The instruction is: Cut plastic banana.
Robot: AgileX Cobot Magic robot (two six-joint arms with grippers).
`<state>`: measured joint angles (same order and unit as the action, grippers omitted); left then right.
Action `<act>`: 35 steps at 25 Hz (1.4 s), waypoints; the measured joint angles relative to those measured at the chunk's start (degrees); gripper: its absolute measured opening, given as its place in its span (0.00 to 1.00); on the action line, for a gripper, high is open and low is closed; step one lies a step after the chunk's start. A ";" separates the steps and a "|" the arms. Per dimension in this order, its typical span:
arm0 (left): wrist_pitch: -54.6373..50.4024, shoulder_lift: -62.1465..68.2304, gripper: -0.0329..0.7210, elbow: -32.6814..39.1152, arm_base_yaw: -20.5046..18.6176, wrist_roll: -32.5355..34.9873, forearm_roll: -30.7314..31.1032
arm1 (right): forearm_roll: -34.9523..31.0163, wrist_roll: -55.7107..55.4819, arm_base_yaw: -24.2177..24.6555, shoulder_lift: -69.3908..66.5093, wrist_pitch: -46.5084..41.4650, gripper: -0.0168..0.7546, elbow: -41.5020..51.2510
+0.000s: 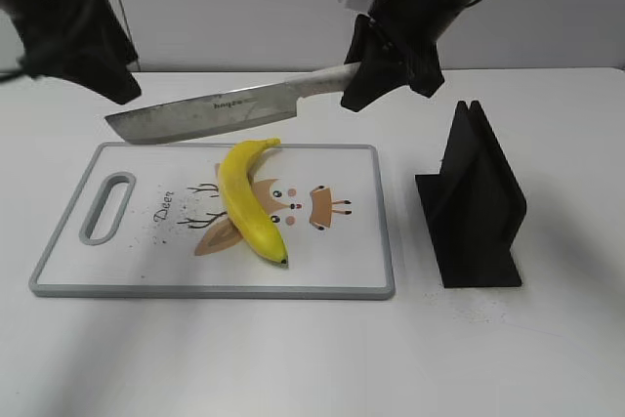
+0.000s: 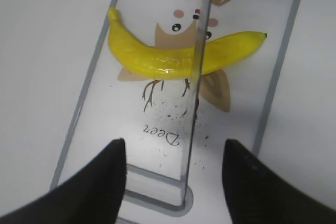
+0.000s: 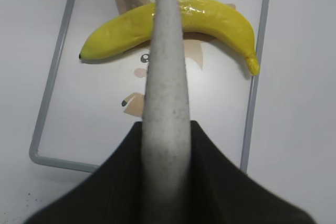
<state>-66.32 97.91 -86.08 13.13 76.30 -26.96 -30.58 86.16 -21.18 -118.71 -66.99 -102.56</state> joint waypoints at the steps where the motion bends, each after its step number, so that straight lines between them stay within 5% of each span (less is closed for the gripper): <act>1: -0.05 1.03 0.78 -0.22 0.50 0.43 0.13 | -0.20 0.12 0.00 -0.08 0.33 0.26 0.00; 7: 0.61 5.35 0.77 -0.35 2.05 1.63 2.04 | -1.29 0.54 0.00 -0.36 1.36 0.26 0.00; 11: 1.92 6.38 0.67 -0.35 2.05 1.80 3.06 | -1.82 0.73 0.00 -0.36 1.55 0.26 0.00; 14: 3.52 6.44 0.49 -0.35 2.05 1.80 3.62 | -1.82 0.73 0.00 -0.36 1.66 0.26 0.00; 17: 3.94 6.44 0.16 -0.35 2.05 1.80 3.72 | -1.88 0.73 0.00 -0.36 2.65 0.26 -0.04; 19: 3.88 6.44 0.06 -0.35 2.11 1.80 3.88 | -2.08 0.66 0.00 -0.36 2.93 0.26 -0.04; 23: 3.97 6.44 0.02 -0.35 2.22 2.20 4.21 | -1.52 -2.42 0.00 -0.36 3.12 0.26 -0.04; 29: 4.47 7.44 0.02 -0.46 2.68 2.49 3.63 | 11.62 -11.22 -2.43 -1.47 2.82 0.26 -0.30; 35: 2.97 10.08 0.02 -0.46 3.16 2.10 4.49 | 14.51 -12.87 -3.96 -4.63 2.95 0.26 -0.30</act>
<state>-63.35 108.00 -86.54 16.29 78.40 -22.47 -16.07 73.29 -25.15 -123.34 -64.04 -102.86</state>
